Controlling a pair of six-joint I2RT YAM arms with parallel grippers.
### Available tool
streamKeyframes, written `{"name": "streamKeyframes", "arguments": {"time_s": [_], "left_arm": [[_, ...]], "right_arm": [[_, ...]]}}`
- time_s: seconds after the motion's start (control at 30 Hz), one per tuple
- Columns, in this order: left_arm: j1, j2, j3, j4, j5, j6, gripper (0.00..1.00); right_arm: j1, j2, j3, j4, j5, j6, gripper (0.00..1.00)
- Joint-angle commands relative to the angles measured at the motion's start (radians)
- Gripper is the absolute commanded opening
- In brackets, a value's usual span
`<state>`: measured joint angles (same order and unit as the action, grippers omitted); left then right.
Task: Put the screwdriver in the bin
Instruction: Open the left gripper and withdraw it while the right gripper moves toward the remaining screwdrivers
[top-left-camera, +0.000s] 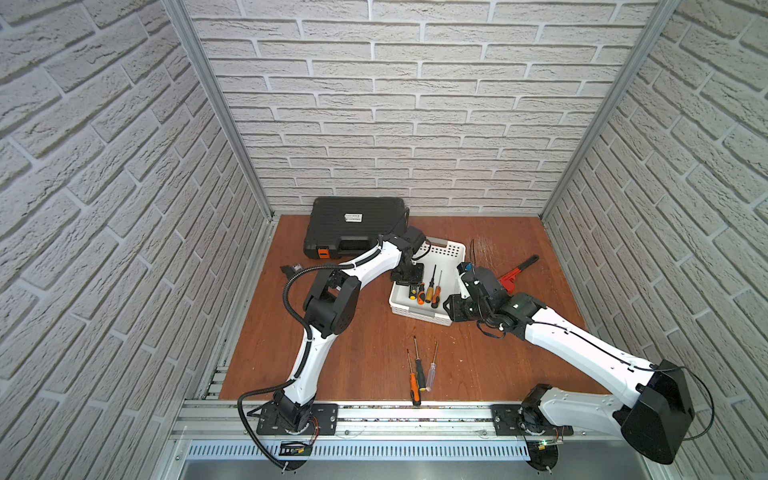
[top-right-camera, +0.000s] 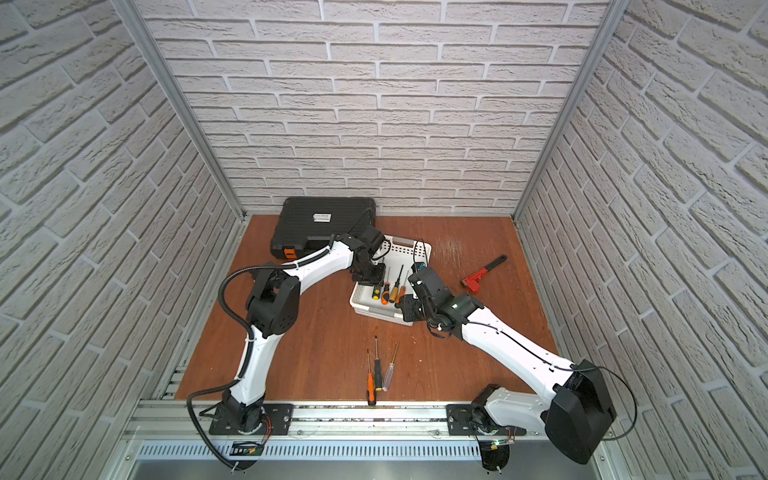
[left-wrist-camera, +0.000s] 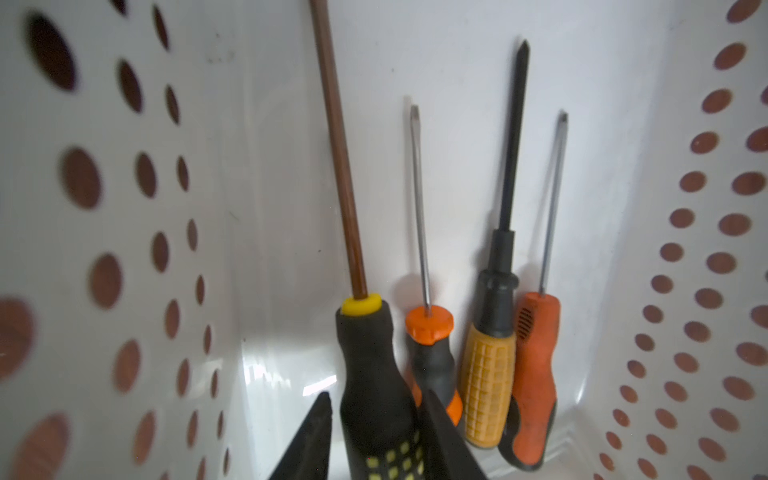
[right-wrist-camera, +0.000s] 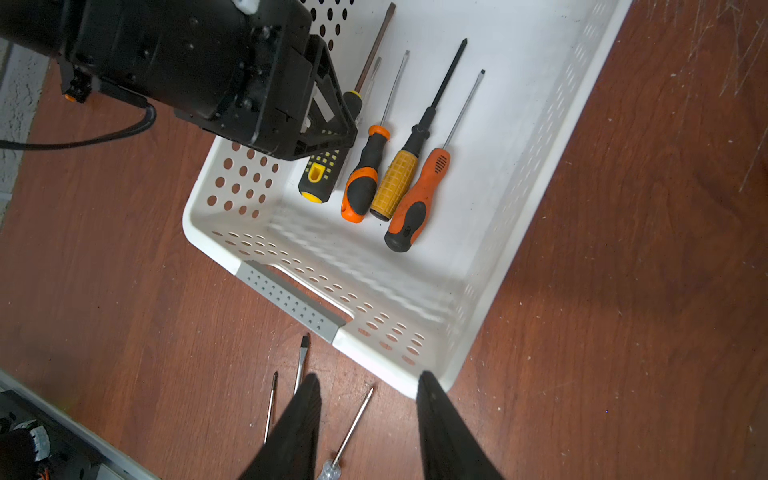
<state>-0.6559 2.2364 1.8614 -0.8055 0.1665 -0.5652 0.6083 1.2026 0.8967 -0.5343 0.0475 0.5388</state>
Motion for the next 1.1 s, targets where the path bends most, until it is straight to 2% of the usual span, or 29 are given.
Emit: {"name": "streamKeyframes", "arguments": {"time_s": [0.0, 0.17, 0.37, 0.53, 0.73, 0.87, 1.07], "left_arm": [[0.003, -0.012, -0.001, 0.023, 0.000, -0.002, 0.43], [-0.011, -0.070, 0.007, 0.037, -0.015, -0.010, 0.46], [-0.023, -0.211, -0.050, 0.073, -0.019, -0.007, 0.46], [-0.022, -0.396, -0.236, 0.143, -0.035, -0.002, 0.46], [-0.023, -0.609, -0.512, 0.220, -0.104, -0.019, 0.47], [-0.025, -0.736, -0.697, 0.278, -0.170, -0.074, 0.47], [-0.027, -0.864, -0.857, 0.306, -0.255, -0.145, 0.48]], "right_arm": [[0.002, -0.005, 0.007, 0.033, 0.003, 0.004, 0.41], [0.003, -0.010, 0.020, 0.009, 0.007, 0.010, 0.41], [0.031, -0.032, 0.028, -0.041, 0.028, 0.049, 0.43], [0.115, -0.040, 0.008, -0.104, 0.073, 0.130, 0.44], [0.246, -0.027, -0.092, -0.099, 0.094, 0.315, 0.48], [0.339, 0.001, -0.136, -0.077, 0.113, 0.429, 0.54], [0.401, 0.117, -0.125, -0.045, 0.063, 0.492, 0.58]]}}
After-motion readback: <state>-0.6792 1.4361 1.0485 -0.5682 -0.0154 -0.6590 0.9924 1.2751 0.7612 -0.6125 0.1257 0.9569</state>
